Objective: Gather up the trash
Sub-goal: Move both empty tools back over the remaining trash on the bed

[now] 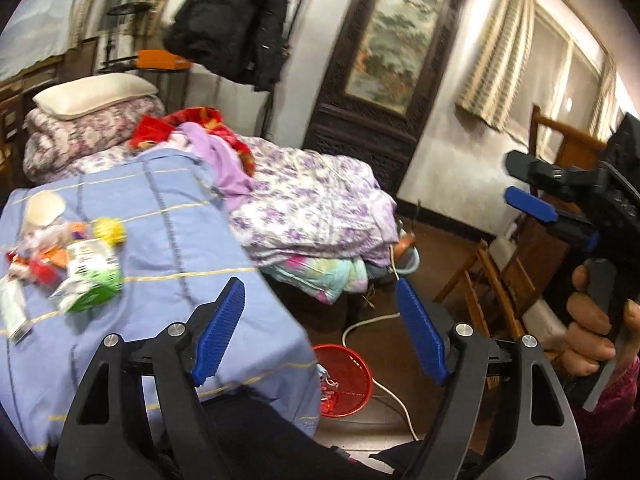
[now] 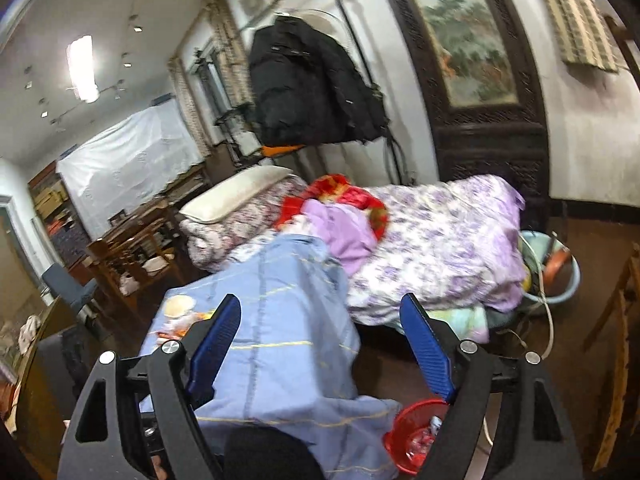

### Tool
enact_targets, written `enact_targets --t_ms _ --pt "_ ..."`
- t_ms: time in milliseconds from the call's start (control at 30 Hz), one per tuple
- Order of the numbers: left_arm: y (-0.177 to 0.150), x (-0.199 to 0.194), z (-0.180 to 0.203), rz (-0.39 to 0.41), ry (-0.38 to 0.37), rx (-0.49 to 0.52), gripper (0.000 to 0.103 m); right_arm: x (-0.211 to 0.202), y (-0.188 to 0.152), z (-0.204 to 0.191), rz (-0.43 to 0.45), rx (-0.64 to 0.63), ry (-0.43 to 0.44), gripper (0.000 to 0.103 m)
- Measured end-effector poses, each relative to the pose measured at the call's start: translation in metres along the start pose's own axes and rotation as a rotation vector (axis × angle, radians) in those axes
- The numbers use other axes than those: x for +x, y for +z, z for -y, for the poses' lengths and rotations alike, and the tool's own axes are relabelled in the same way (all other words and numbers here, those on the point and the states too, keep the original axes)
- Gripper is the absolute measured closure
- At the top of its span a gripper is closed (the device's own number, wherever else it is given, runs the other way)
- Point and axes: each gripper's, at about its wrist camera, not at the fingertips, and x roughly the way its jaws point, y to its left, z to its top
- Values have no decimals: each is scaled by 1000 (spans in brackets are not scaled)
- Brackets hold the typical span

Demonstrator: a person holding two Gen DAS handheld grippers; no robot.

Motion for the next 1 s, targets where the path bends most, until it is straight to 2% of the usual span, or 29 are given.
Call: enact_targets --t_ms 200,333,600,800,900,1000 --pt "-7 -41 -39 64 77 -78 27 -13 0 -45 27 -74 51 21" --pt "-17 -62 -73 84 138 -141 27 -4 -7 -66 -2 -109 66 20" --pt "-18 -72 -122 70 260 -160 27 8 -8 -59 -27 -74 19 20" --pt "-26 -90 -158 81 349 -246 27 44 -15 -49 -102 -23 62 19" --pt "-38 -107 -179 85 402 -301 27 77 -27 -62 -166 -53 120 19" --pt "-50 -118 -200 58 482 -343 27 122 -43 -88 -269 -87 185 19"
